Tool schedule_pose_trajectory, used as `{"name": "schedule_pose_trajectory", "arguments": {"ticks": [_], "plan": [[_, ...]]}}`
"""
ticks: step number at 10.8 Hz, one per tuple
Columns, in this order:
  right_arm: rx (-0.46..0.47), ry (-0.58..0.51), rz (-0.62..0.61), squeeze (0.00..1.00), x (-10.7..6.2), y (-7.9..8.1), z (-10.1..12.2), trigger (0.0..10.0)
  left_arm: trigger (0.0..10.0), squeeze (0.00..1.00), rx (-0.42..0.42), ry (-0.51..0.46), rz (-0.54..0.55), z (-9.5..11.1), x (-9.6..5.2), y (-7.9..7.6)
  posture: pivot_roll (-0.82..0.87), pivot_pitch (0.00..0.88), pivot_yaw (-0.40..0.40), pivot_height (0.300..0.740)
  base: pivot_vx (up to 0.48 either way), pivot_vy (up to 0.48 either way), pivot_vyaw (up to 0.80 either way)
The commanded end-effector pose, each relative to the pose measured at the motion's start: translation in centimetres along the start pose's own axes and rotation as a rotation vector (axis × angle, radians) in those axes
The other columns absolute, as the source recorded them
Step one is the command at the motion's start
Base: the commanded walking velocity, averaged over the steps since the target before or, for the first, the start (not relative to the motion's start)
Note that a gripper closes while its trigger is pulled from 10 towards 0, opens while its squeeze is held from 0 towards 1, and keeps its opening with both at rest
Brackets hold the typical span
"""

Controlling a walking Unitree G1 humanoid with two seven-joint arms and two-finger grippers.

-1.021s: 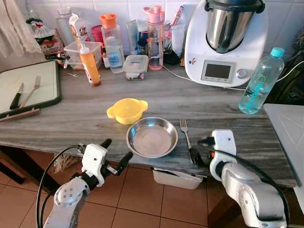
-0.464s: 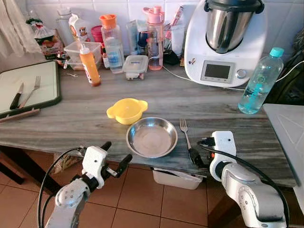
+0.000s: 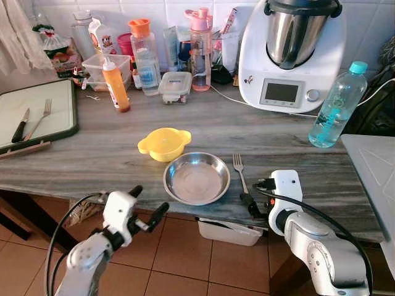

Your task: Setting the table

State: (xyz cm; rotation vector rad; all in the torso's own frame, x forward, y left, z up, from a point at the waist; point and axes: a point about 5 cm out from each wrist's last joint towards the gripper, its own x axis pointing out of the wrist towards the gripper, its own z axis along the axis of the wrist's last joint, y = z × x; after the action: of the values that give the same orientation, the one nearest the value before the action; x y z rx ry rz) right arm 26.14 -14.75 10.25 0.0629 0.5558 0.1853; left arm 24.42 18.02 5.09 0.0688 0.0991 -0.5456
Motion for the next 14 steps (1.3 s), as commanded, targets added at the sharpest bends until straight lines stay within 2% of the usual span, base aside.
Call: {"name": "schedule_pose_trajectory", "arguments": {"ticks": [1,6,8,9,14], "plan": [[0.004,-0.007,0.049,1.00,0.0,0.8,0.3,10.0,10.0,0.00,0.021,-0.016,-0.008,0.6,-0.2,0.2,0.04,0.000,0.048,0.740,0.000,0.000,0.00],[0.010,-0.017,0.073,1.00,0.1,1.1,0.5,10.0,10.0,0.00,0.036,-0.064,-0.020,3.5,0.5,-1.0,0.04,0.000,0.047,0.740,0.000,0.000,0.00],[0.010,-0.017,0.073,1.00,0.1,1.1,0.5,10.0,10.0,0.00,0.036,-0.064,-0.020,3.5,0.5,-1.0,0.04,0.000,0.047,0.740,0.000,0.000,0.00],[0.016,-0.025,0.096,1.00,0.1,1.4,0.6,10.0,10.0,0.00,0.039,-0.077,-0.022,4.7,0.5,-1.7,0.04,0.000,0.048,0.740,0.000,0.000,0.00],[0.020,-0.032,0.113,1.00,0.0,1.5,0.7,10.0,10.0,0.00,0.027,-0.049,-0.014,5.3,0.4,-2.0,0.04,0.000,0.047,0.740,0.000,0.000,0.00]]}}
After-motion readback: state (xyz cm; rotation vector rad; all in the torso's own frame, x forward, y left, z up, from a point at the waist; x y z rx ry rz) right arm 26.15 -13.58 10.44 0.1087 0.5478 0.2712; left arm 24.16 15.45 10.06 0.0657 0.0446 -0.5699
